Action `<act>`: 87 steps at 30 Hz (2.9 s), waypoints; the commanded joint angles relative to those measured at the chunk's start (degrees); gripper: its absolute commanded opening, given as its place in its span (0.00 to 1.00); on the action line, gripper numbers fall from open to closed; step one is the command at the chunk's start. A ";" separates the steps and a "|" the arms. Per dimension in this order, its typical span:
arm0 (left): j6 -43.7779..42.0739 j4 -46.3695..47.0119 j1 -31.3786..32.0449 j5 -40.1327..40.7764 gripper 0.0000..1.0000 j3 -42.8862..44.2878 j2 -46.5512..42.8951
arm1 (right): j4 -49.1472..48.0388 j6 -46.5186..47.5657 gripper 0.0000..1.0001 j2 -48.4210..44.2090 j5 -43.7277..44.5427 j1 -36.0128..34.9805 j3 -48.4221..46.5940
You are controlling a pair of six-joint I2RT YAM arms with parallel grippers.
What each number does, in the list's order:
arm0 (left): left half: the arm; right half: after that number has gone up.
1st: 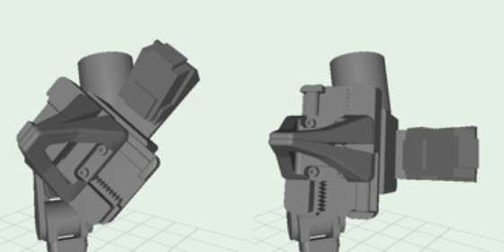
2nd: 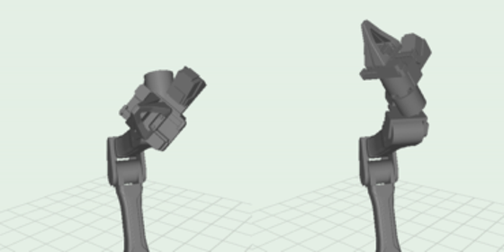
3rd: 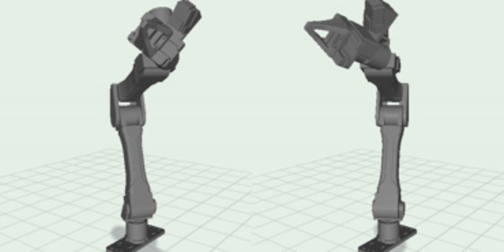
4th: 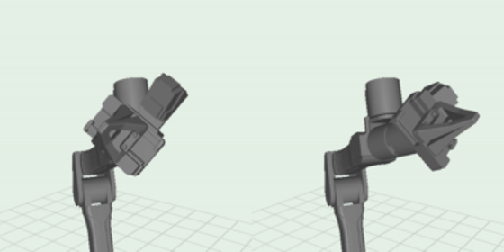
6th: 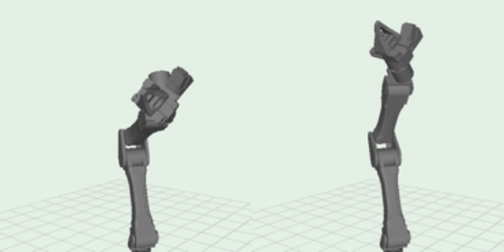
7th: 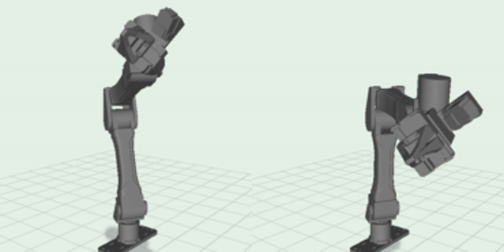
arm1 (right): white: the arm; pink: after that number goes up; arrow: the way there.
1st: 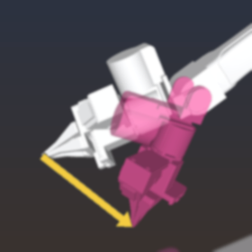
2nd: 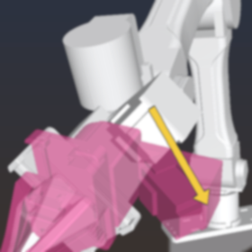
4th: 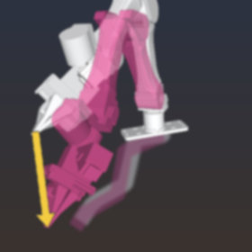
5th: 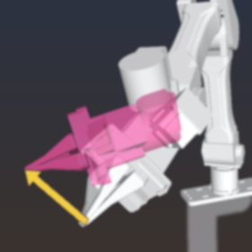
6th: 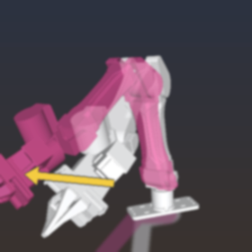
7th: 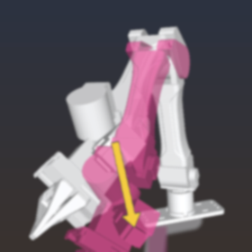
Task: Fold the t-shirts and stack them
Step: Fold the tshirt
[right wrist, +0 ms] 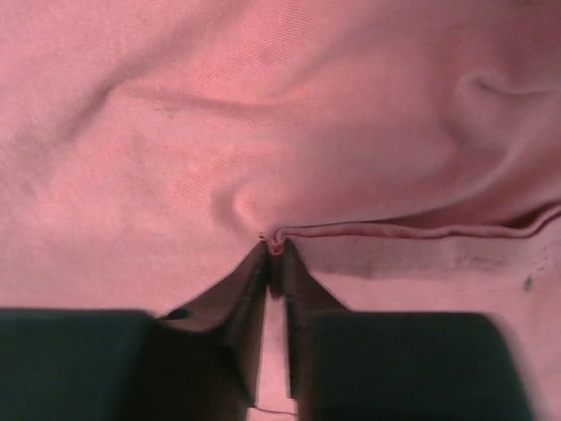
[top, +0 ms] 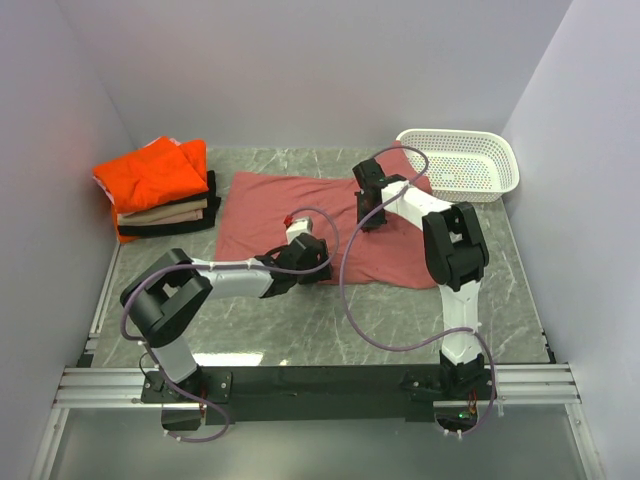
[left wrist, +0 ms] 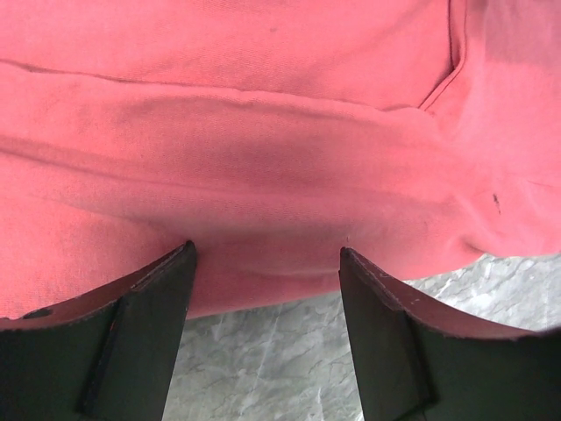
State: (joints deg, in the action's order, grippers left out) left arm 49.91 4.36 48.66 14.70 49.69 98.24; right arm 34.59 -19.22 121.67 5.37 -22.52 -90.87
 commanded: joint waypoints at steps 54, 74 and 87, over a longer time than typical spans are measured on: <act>1.60 -12.27 -3.30 7.72 0.77 -6.62 -5.16 | 5.40 -4.86 0.42 -40.10 7.82 12.68 36.10; -0.87 -12.27 -6.74 4.20 0.77 -5.75 -4.81 | 3.91 -8.28 0.44 -49.15 -9.67 10.22 48.07; -1.57 -12.71 -7.01 3.93 0.77 -5.66 -4.98 | 3.38 -9.34 0.25 -48.45 -8.88 9.78 49.56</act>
State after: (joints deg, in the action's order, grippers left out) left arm 50.06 -2.00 42.33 18.74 44.66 91.83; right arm 38.61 -27.86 73.36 -4.14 -12.40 -41.39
